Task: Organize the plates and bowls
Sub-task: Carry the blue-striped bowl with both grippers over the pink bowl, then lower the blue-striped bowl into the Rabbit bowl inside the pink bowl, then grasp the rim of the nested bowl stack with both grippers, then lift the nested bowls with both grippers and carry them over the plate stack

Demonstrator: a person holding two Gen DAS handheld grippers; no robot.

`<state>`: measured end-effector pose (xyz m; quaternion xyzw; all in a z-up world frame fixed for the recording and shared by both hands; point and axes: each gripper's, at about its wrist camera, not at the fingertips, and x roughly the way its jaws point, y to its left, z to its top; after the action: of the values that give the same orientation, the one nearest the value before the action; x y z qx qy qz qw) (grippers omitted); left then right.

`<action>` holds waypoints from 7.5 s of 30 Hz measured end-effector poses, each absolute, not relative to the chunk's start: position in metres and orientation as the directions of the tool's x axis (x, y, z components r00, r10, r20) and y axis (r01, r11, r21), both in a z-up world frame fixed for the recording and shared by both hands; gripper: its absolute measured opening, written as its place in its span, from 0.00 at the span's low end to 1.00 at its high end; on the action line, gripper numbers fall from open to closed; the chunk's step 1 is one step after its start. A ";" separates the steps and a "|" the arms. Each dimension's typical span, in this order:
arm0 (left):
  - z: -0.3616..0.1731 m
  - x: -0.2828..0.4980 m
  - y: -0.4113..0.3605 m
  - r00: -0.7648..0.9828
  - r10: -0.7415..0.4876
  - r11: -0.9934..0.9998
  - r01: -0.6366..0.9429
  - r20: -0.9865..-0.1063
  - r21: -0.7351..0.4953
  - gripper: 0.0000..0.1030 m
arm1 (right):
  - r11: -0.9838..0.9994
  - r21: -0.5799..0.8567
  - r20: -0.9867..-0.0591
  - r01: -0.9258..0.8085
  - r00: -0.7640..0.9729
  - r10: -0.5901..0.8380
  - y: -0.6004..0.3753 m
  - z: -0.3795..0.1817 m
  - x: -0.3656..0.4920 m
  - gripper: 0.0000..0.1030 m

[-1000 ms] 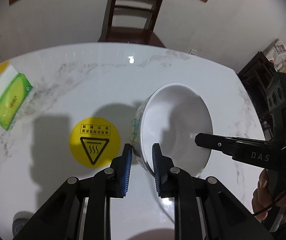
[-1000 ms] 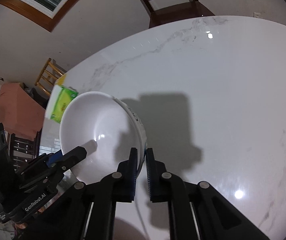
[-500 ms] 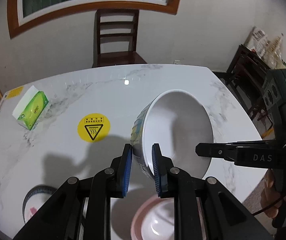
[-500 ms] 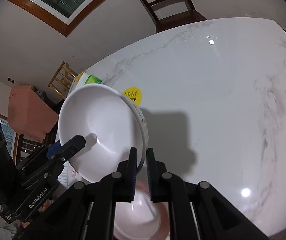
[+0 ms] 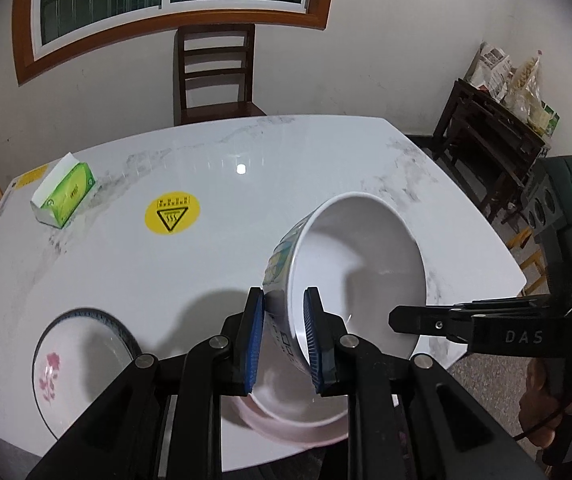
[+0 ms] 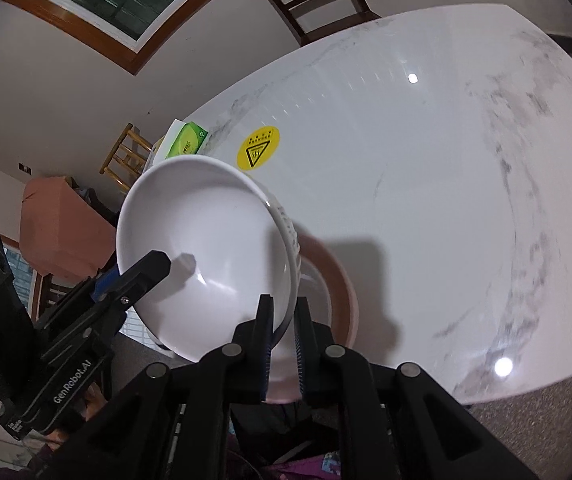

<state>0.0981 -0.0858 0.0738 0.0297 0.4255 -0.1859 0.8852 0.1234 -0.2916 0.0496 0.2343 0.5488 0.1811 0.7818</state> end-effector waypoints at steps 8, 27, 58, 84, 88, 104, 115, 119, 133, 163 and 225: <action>0.064 0.078 -0.083 0.572 -0.295 0.931 0.353 -0.766 -0.094 0.17 | 0.820 0.571 -0.771 -0.018 0.331 0.544 -0.288 0.044 0.103 0.10; 0.045 0.069 -0.081 0.535 -0.287 0.932 0.348 -0.795 -0.102 0.17 | 0.824 0.567 -0.777 -0.009 0.326 0.538 -0.288 0.034 0.087 0.10; 0.018 0.083 -0.075 0.433 -0.286 0.936 0.316 -0.855 -0.153 0.17 | 0.842 0.539 -0.825 0.016 0.210 0.524 -0.275 0.010 0.115 0.11; 0.033 0.089 -0.027 0.581 -0.153 0.979 0.201 -0.799 -0.041 0.74 | 0.904 0.424 -0.825 -0.048 0.391 0.408 -0.298 0.028 0.100 0.15; 0.022 0.090 -0.016 0.546 -0.173 0.979 0.190 -0.820 -0.080 0.75 | 0.882 0.470 -0.808 -0.034 0.385 0.446 -0.306 0.019 0.096 0.15; -0.006 0.092 -0.005 0.431 -0.273 0.956 0.218 -0.860 -0.195 0.78 | 0.860 0.510 -0.810 0.011 0.343 0.475 -0.308 0.001 0.107 0.15; -0.030 0.097 0.004 0.298 -0.426 0.901 0.229 -0.854 -0.369 0.69 | 0.855 0.519 -0.810 0.020 0.331 0.484 -0.304 -0.003 0.112 0.15; -0.037 0.102 0.006 0.262 -0.474 0.877 0.228 -0.841 -0.423 0.67 | 0.851 0.524 -0.810 0.028 0.324 0.489 -0.303 -0.004 0.115 0.15; -0.041 0.109 0.008 0.257 -0.525 0.848 0.243 -0.812 -0.471 0.66 | 0.852 0.518 -0.833 0.075 0.272 0.482 -0.306 -0.009 0.129 0.18; -0.045 0.114 0.010 0.220 -0.581 0.813 0.116 -0.784 -0.570 0.51 | 0.874 0.480 -0.863 0.070 0.216 0.457 -0.299 -0.021 0.143 0.18; -0.021 0.112 0.005 0.272 -0.497 0.862 0.047 -0.824 -0.505 0.09 | 0.898 0.438 -0.879 -0.038 0.192 0.437 -0.271 -0.009 0.153 0.12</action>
<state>0.1125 0.0052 -0.0209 -0.1949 0.5770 -0.1760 0.7734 0.1528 -0.2707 -0.0086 0.1618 0.6159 0.1574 0.7548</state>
